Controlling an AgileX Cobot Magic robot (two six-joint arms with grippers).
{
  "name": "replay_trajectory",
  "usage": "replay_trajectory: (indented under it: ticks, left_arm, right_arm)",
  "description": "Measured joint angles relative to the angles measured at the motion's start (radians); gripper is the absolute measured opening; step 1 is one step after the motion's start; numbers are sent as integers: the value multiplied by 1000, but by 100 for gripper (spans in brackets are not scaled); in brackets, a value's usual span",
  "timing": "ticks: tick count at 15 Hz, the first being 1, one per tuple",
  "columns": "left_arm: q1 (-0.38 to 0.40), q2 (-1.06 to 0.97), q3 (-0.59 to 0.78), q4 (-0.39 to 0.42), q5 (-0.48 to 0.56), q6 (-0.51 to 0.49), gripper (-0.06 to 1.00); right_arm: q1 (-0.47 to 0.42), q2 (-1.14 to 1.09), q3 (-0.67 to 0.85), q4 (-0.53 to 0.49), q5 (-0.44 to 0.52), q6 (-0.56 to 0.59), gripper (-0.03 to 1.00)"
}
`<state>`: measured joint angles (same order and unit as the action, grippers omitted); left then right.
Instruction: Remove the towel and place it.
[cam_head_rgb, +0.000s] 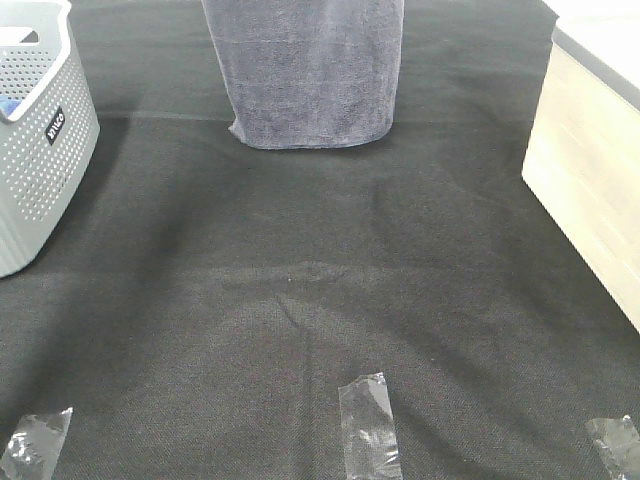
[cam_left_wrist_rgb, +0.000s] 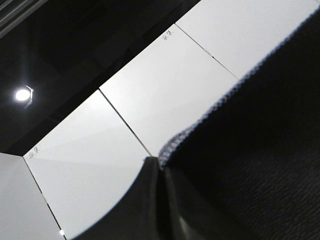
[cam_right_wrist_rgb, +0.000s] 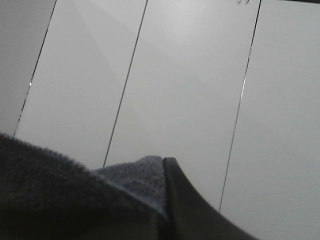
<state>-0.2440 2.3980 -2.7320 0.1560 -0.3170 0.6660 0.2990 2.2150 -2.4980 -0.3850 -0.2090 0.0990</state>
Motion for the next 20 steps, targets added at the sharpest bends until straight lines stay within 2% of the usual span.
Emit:
replay_trajectory:
  ticks: [2,6,10,13,14,17,20]
  left_arm:
    - [0,0,-1,1,-10,4,0]
    - [10,0,-1,6,-11,17,0]
    - [10,0,-1,33,47,17,0]
    - [10,0,-1,33,121,2,0]
    - [9,0,-1,34,160,-29,0]
    - [-14,0,-1,23,448,-231,0]
    - [-35,0,-1,13,694,-296,0]
  right_arm:
    - [0,0,0,12,-35,1,2]
    - [0,0,0,15,-22,1,2]
    - [0,0,0,15,56,9,2]
    - [0,0,0,16,175,52,2]
    - [1,0,0,24,224,70,2]
    - [1,0,0,96,447,93,2]
    - [0,-2,0,210,691,68,2]
